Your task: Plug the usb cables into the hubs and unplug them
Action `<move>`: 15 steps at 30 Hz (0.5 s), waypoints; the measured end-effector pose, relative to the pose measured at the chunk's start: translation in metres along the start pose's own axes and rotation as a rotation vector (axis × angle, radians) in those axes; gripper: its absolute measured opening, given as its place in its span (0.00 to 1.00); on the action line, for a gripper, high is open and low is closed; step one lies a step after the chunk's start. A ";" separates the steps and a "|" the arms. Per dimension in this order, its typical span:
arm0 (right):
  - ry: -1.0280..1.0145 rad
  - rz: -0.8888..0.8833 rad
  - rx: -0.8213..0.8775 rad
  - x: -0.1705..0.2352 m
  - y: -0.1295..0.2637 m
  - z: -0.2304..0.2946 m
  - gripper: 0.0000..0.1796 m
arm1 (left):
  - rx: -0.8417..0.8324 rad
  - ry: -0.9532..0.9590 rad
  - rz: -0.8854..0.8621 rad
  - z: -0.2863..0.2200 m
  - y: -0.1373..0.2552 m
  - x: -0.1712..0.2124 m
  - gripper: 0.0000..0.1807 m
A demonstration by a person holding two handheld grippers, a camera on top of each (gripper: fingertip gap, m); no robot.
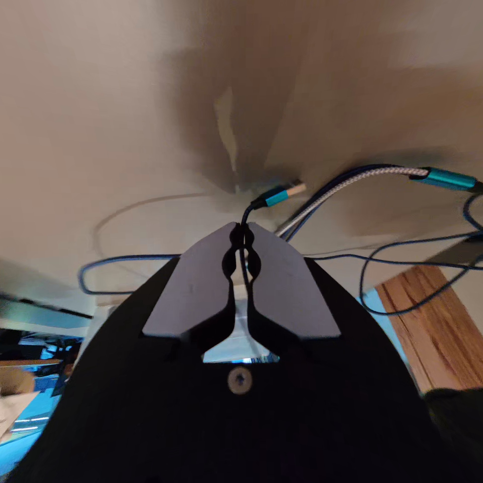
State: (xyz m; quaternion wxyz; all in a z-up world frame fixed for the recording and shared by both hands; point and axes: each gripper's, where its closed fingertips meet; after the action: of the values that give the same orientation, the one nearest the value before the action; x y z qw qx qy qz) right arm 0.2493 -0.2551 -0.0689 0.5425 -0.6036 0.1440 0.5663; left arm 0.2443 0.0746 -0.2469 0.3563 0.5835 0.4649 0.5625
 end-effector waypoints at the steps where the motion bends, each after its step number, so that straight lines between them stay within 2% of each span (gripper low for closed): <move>1: -0.001 0.001 0.001 0.001 0.000 0.000 0.20 | -0.053 -0.001 -0.053 0.007 0.009 -0.003 0.01; 4: 0.001 0.001 0.002 0.001 0.000 0.000 0.20 | -0.235 0.020 -0.283 0.030 0.052 -0.014 0.01; 7: 0.004 0.001 0.004 0.000 0.000 -0.001 0.20 | -0.480 0.130 -0.616 0.053 0.124 -0.020 0.01; 10: 0.008 0.003 -0.002 0.000 -0.001 0.002 0.20 | -0.851 0.245 -0.908 0.059 0.202 0.001 0.01; 12: 0.009 0.005 -0.012 0.001 -0.002 0.005 0.20 | -1.015 0.248 -1.004 0.035 0.219 0.013 0.01; 15: 0.007 0.012 -0.037 0.004 -0.006 0.016 0.20 | -1.076 0.170 -1.086 -0.018 0.183 0.008 0.01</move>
State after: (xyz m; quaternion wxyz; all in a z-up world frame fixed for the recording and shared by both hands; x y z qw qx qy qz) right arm 0.2468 -0.2386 -0.0655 0.5275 -0.6145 0.1389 0.5700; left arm 0.2520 0.0227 -0.0700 0.7803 -0.0256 0.3744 0.5003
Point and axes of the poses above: each gripper's, where its closed fingertips meet, y back along the fingers, x out of its underside, z = x × y across the jaws, and after that the axes turned 8 degrees about -z, right-handed
